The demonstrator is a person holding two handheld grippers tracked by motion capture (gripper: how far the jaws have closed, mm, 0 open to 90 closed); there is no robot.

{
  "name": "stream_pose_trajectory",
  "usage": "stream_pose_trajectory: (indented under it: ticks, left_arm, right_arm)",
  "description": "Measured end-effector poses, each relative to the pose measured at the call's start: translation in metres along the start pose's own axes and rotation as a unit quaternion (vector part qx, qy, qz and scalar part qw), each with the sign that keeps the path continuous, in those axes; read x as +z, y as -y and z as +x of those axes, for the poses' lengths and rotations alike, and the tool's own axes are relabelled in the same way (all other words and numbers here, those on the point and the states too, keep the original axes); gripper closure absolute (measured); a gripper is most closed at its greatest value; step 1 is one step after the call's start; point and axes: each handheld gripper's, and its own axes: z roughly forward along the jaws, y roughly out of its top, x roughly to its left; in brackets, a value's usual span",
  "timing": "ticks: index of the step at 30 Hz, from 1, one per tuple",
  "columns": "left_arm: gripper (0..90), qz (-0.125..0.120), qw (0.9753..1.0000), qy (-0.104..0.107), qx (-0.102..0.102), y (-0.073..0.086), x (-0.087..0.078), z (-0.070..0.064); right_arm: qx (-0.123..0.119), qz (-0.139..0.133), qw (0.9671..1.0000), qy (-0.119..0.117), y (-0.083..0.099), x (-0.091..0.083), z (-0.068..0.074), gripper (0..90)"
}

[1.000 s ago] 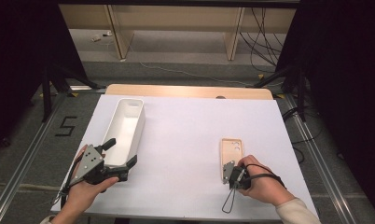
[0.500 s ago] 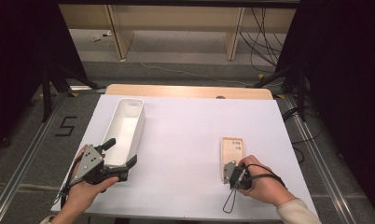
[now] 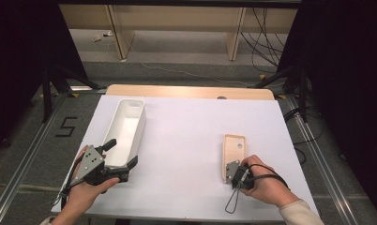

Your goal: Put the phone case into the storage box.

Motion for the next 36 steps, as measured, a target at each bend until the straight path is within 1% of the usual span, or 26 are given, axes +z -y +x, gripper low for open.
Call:
stream_pose_trajectory:
  ticks: [5, 6, 9, 18, 23, 27, 29, 30, 31, 36]
  left_arm:
    - [5.4, 0.0, 1.0, 0.0, 0.0, 0.0, 0.0, 0.0]
    - [5.4, 0.0, 1.0, 0.0, 0.0, 0.0, 0.0, 0.0]
    - [5.5, 0.0, 1.0, 0.0, 0.0, 0.0, 0.0, 0.0]
    - [5.5, 0.0, 1.0, 0.0, 0.001, 0.0, 0.0, 0.0]
    - [5.5, 0.0, 1.0, 0.0, 0.001, 0.0, 0.0, 0.0]
    - [5.5, 0.001, 1.0, 0.0, 0.001, 0.0, 0.0, 0.0]
    - [5.5, 0.0, 1.0, 0.001, 0.001, 0.0, 0.0, 0.0]
    - [5.5, 0.0, 1.0, 0.001, 0.001, 0.0, 0.0, 0.0]
    - [5.5, 0.0, 1.0, 0.001, 0.002, 0.0, 0.0, 0.0]
    - [5.5, 0.0, 1.0, 0.0, 0.001, 0.0, 0.0, 0.0]
  right_arm:
    - [0.005, -0.009, 0.9999, 0.003, 0.0, -0.004, -0.001, 87.8]
    - [0.004, -0.012, 0.9999, 0.006, 0.001, -0.006, -0.002, 87.8]
    - [0.006, -0.013, 0.9998, 0.009, 0.001, -0.007, -0.002, 87.8]
    - [0.007, -0.035, 0.9993, 0.01, -0.001, -0.01, -0.002, 87.8]
    - [0.009, -0.039, 0.9991, 0.011, -0.001, -0.011, -0.002, 87.8]
    - [0.01, -0.047, 0.9987, 0.018, -0.001, -0.012, -0.003, 87.8]
    - [0.009, -0.049, 0.9987, 0.013, -0.002, -0.012, -0.003, 87.7]
    - [0.011, -0.051, 0.9984, 0.019, -0.002, -0.012, -0.003, 87.7]
    - [0.011, -0.052, 0.9985, 0.015, -0.002, -0.012, -0.003, 87.8]
    - [0.011, -0.057, 0.9982, 0.016, -0.002, -0.013, -0.003, 87.7]
